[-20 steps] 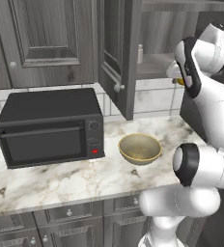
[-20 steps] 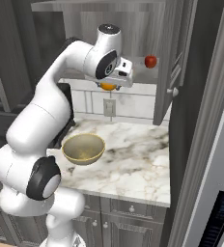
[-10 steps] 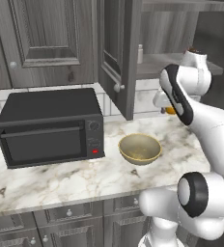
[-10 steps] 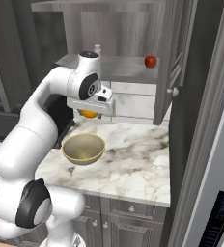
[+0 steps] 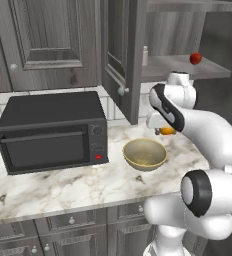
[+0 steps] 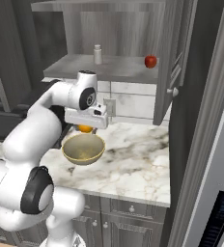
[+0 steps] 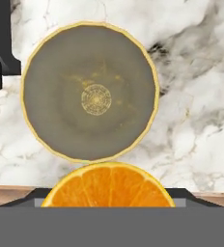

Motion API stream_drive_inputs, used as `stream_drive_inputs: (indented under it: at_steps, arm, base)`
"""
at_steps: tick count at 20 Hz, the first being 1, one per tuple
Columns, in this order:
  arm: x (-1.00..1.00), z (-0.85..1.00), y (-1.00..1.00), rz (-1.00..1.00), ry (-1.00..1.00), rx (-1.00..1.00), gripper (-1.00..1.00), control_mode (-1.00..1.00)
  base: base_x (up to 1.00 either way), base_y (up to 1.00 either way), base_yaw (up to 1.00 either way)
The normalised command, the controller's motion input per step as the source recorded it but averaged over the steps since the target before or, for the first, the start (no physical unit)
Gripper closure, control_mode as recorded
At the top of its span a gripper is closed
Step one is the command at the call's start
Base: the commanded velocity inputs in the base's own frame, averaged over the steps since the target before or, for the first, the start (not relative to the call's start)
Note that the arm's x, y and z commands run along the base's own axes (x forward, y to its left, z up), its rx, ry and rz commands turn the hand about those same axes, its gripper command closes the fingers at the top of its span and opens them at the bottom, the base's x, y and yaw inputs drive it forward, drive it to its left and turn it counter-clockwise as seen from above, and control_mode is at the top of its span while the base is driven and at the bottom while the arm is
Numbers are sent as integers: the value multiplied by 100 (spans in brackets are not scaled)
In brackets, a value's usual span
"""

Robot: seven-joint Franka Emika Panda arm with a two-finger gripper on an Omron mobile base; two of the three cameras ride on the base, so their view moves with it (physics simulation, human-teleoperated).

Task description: Open the cabinet. Pick the orange and apple from the cabinet and place them into the bowl. Then close the cabinet.

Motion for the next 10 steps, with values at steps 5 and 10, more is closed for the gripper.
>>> stream_drive_inputs:
  at_steps: [5, 10]
  arm:
    - [36, -66, 20, 2, 17, 0, 100, -100]
    - [7, -74, 13, 5, 1, 0, 100, -100]
  base:
    - [0, 0, 0]
    - [0, 0, 0]
